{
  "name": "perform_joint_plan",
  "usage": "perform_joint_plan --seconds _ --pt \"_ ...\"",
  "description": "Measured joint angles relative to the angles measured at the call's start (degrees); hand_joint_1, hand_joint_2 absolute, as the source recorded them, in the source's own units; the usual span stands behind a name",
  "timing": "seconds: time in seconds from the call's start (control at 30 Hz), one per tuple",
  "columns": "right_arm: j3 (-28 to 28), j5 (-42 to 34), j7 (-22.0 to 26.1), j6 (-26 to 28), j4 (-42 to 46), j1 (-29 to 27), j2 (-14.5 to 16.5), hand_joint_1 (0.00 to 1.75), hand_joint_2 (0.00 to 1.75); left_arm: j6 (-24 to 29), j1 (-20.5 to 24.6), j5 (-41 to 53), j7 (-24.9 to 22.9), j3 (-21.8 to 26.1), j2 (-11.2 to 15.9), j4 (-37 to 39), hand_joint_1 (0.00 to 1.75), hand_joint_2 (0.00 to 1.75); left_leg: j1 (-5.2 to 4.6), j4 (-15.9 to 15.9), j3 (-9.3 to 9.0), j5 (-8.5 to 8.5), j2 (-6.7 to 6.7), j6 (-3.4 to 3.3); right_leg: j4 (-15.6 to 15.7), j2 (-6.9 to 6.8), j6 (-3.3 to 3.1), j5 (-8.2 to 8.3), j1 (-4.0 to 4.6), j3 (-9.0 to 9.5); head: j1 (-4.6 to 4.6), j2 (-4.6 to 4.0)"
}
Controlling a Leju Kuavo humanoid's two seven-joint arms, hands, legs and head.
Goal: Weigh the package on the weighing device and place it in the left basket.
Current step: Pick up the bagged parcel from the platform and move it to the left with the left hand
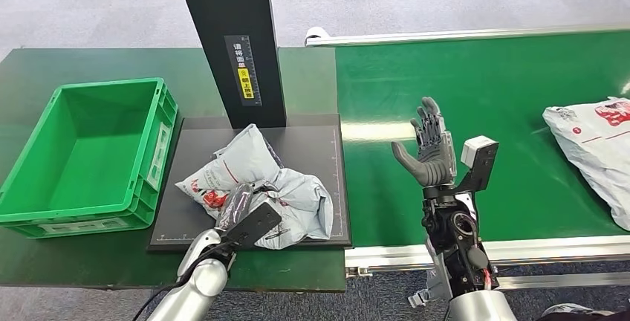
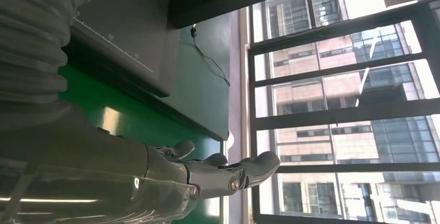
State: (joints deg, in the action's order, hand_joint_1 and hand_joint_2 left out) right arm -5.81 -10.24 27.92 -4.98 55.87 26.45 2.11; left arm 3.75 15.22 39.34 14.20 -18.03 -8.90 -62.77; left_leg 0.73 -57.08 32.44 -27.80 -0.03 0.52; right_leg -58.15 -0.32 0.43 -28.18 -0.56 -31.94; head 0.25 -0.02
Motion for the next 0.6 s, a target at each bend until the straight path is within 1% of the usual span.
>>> perform_joint_plan --seconds 0.33,0.5,0.6 --pt "1.00 -0.42 -0.31 -0.24 -3.76 1.02 0.71 0.00 1.75 0.09 0.00 -0.08 0.05 0.23 -0.18 0.39 1.75 1.75 0.00 0.00 0.00 0.00 0.00 0.00 0.00 0.00 0.00 0.00 0.00 0.01 0.01 0.00" --pt "2.86 -6.93 -4.53 -0.54 -5.81 1.79 1.28 0.00 1.75 2.09 -0.20 -1.76 0.98 0.74 -0.37 0.51 1.75 1.75 0.00 0.00 0.00 0.00 0.00 0.00 0.00 0.00 0.00 0.00 0.00 0.00 0.01 -0.01" --pt "3.33 -7.58 -5.12 0.07 -7.18 2.39 1.32 0.00 1.75 3.74 -0.63 -3.19 2.33 1.11 -0.60 0.10 1.75 1.75 0.00 0.00 0.01 0.00 0.03 0.00 0.00 0.02 0.00 0.00 0.00 -0.02 0.01 -0.01"
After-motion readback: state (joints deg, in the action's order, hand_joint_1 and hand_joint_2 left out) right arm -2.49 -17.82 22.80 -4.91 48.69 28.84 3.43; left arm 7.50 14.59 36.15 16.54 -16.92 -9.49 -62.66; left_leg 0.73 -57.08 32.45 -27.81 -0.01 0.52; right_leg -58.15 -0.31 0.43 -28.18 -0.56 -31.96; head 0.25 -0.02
